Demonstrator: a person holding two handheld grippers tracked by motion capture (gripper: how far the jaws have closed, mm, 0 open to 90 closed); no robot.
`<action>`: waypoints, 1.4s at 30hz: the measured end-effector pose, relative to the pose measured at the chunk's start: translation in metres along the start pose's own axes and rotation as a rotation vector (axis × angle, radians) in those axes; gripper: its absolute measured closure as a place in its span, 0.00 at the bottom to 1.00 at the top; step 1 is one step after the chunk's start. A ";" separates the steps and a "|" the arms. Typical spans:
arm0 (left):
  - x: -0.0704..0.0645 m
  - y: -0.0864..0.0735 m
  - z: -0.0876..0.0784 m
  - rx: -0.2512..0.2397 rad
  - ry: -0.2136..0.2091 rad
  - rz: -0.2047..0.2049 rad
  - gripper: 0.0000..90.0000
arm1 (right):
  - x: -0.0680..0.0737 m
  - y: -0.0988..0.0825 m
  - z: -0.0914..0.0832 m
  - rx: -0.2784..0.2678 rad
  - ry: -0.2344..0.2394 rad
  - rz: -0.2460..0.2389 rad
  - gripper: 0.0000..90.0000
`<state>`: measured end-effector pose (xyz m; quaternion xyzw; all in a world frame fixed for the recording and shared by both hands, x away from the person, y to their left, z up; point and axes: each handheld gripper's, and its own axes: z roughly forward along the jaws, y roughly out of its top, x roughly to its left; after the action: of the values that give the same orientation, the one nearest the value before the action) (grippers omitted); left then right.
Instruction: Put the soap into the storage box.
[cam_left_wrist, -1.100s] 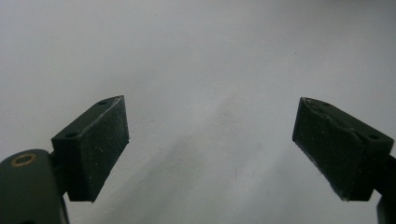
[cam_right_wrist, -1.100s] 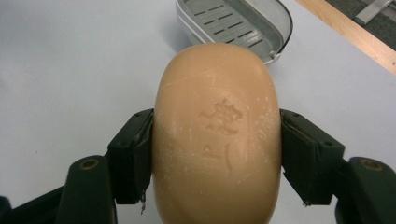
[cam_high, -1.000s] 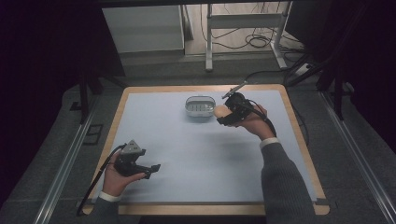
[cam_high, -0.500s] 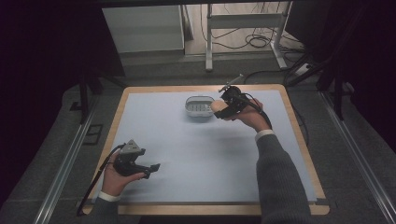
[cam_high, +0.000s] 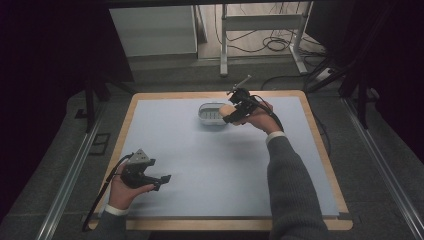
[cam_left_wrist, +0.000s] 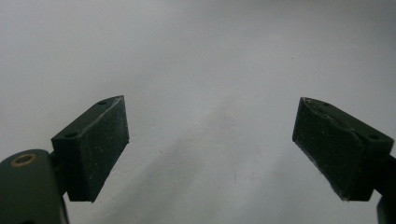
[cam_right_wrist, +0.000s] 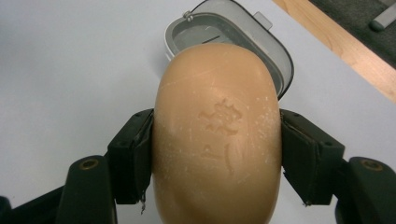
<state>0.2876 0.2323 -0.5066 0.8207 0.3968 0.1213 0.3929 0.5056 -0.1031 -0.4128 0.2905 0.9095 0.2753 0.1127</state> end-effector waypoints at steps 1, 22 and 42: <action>0.000 0.000 0.000 0.000 -0.001 -0.001 0.12 | 0.000 0.001 0.001 0.002 0.000 -0.002 0.36; 0.001 0.000 0.003 0.012 0.002 0.002 0.12 | -0.014 0.011 0.004 -0.007 -0.004 -0.047 0.36; 0.001 -0.001 0.002 0.013 0.009 -0.003 0.12 | -0.015 0.030 0.024 -0.004 0.006 -0.099 0.36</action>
<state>0.2891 0.2321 -0.5090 0.8222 0.4002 0.1217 0.3860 0.5402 -0.0807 -0.4153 0.2442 0.9224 0.2721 0.1241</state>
